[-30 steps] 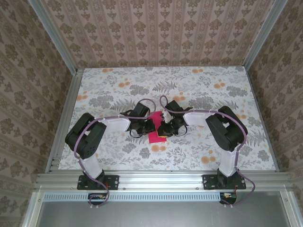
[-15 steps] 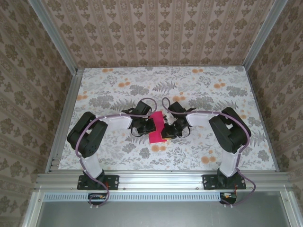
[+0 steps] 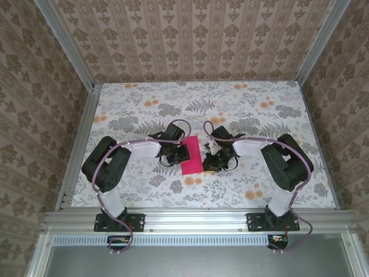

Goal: Fold a paper plane with a square sheet of paper (pick it up from the middle)
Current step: Fold the triangle a second time at the center of the table, then turn over the paper at the center of the table.

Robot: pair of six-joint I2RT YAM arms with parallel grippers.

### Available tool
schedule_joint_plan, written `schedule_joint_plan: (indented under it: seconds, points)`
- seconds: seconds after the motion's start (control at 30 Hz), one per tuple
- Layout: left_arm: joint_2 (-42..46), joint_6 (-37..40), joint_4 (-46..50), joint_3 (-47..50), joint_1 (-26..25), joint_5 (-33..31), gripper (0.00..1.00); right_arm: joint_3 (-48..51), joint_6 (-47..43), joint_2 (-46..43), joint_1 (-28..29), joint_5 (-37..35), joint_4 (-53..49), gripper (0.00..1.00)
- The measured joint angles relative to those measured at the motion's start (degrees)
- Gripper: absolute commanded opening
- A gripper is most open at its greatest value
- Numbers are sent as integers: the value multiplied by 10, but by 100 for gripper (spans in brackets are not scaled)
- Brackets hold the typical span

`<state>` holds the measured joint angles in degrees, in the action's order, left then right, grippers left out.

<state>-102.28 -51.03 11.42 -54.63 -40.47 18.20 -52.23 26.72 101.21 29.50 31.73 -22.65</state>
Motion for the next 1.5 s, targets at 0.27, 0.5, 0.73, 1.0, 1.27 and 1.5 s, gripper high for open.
schedule_joint_plan:
  seconds: [0.27, 0.5, 0.73, 1.0, 1.27, 1.5]
  points:
    - [0, -2, -4, 0, 0, 6, 17, -2, 24, -30, 0, 23, 15, 15]
    - [26, -7, -32, 21, 0, 10, 28, -48, 57, -14, 0, 25, 60, 20]
    - [118, -43, -88, 81, 0, -5, 44, -70, 67, 5, -4, -5, 87, 25]
    - [129, -80, -106, 118, -1, -15, 47, -85, 65, 35, -13, -20, 89, 29]
    - [106, -95, -127, 118, -1, -11, 48, -87, 61, 37, -19, -42, 88, 32]
    - [89, -110, -151, 118, -1, 0, 48, -88, 46, 52, -20, -32, 88, 32]
